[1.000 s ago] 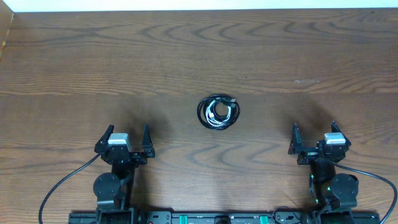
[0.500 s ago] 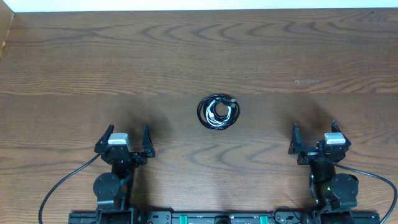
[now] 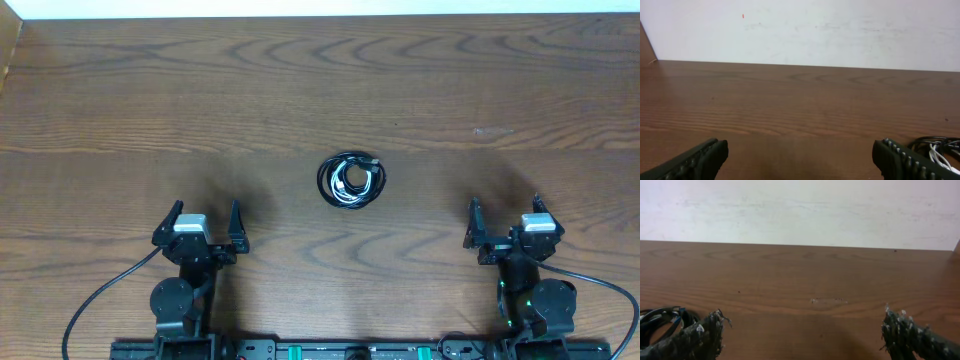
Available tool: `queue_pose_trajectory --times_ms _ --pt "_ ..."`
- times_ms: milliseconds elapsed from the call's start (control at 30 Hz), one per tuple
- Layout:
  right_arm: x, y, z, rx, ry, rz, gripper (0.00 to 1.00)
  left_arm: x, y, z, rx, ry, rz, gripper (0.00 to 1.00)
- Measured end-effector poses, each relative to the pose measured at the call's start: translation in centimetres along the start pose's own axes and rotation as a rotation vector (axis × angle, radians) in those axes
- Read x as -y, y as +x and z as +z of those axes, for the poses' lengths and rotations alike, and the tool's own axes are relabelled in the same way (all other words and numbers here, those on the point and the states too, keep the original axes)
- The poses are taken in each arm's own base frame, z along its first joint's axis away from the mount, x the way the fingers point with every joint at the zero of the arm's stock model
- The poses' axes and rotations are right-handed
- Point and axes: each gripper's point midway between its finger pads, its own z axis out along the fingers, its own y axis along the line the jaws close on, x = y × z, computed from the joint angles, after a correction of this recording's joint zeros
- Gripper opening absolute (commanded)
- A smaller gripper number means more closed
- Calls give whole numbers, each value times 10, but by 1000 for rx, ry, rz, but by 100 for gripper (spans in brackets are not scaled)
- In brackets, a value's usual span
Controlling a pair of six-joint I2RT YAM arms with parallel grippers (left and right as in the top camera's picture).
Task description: Untangle cables
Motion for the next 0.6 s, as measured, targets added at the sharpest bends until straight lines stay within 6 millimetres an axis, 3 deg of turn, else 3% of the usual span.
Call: queue_pose_trajectory --times_ms 333,600 --pt "0 0 0 0 0 0 99 5 -1 0 5 27 -45 97" --pt "0 0 0 0 0 0 99 41 -10 -5 7 243 -275 97"
